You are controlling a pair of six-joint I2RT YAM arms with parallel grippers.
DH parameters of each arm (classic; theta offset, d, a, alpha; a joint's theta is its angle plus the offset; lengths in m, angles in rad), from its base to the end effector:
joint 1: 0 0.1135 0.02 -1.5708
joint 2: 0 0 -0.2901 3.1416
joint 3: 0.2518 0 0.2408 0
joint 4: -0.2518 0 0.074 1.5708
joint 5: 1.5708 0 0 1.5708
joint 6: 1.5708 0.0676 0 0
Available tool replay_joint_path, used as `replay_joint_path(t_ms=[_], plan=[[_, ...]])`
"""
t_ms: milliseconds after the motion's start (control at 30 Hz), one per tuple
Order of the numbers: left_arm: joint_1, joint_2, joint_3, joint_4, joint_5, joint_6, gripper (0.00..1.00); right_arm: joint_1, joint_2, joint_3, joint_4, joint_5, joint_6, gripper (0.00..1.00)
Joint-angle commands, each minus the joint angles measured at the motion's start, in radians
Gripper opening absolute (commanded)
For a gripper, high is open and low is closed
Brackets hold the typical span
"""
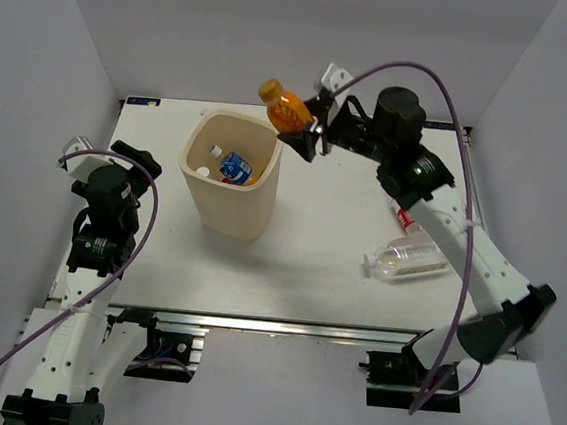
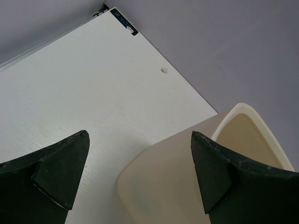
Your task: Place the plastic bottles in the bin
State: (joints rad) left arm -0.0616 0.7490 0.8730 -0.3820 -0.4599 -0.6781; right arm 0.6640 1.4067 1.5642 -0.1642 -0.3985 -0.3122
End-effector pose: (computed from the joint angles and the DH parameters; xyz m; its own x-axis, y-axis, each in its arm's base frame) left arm 0.1632 0.0200 0.3651 0.0358 -0.5654 -0.8240 -0.4504 0.7270 -0.5184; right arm 0.2436 0.2239 0.4946 0.2633 -0.1534 -0.9524 -0.8330 0.4619 -0.3047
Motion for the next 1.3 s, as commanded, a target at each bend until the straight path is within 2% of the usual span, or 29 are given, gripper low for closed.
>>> replay_joint_path(t_ms=[0,100,133,200,267,300,367,600,733,800,900,933,1033,1267], plan=[[0.003,-0.005,-0.006,-0.011,-0.029,-0.014,0.98,0.016,0.198,0.188,0.058,-0.192,0.126,0.5],[0.003,0.001,-0.003,-0.009,-0.016,-0.012,0.98,0.042,0.364,0.339,0.009,-0.223,0.179,0.53],[0.003,0.004,0.0,-0.014,-0.011,-0.011,0.98,0.048,0.4,0.403,0.014,-0.223,0.189,0.59],[0.003,0.001,-0.003,-0.018,-0.013,-0.015,0.98,0.063,0.492,0.469,0.008,-0.212,0.206,0.65],[0.003,-0.007,-0.011,-0.017,-0.02,-0.017,0.98,0.071,0.541,0.566,-0.032,-0.206,0.203,0.77],[0.003,-0.008,-0.012,-0.018,-0.022,-0.017,0.98,0.072,0.563,0.583,-0.037,-0.204,0.199,0.86],[0.003,-0.007,-0.011,-0.02,-0.023,-0.02,0.98,0.075,0.56,0.571,-0.008,-0.194,0.194,0.89],[0.003,0.012,-0.014,-0.02,-0.034,-0.034,0.98,0.068,0.408,0.407,0.061,-0.088,0.136,0.89],[0.003,0.033,-0.012,-0.034,-0.048,-0.034,0.98,-0.009,0.315,0.257,0.054,0.041,0.177,0.9],[0.003,0.036,-0.017,-0.034,-0.056,-0.04,0.98,-0.101,0.238,0.094,0.078,0.082,0.186,0.89],[0.003,0.035,-0.035,-0.014,-0.049,-0.037,0.98,-0.26,0.161,-0.066,0.094,0.109,0.251,0.89],[0.003,0.035,-0.038,-0.011,-0.049,-0.034,0.98,-0.338,0.155,-0.088,0.062,0.13,0.262,0.89],[0.005,0.042,-0.04,-0.009,-0.054,-0.038,0.98,-0.469,0.161,-0.145,0.0,0.212,0.274,0.89],[0.003,0.061,-0.026,-0.015,-0.077,-0.043,0.98,-0.652,0.273,-0.222,-0.152,0.383,0.213,0.89]])
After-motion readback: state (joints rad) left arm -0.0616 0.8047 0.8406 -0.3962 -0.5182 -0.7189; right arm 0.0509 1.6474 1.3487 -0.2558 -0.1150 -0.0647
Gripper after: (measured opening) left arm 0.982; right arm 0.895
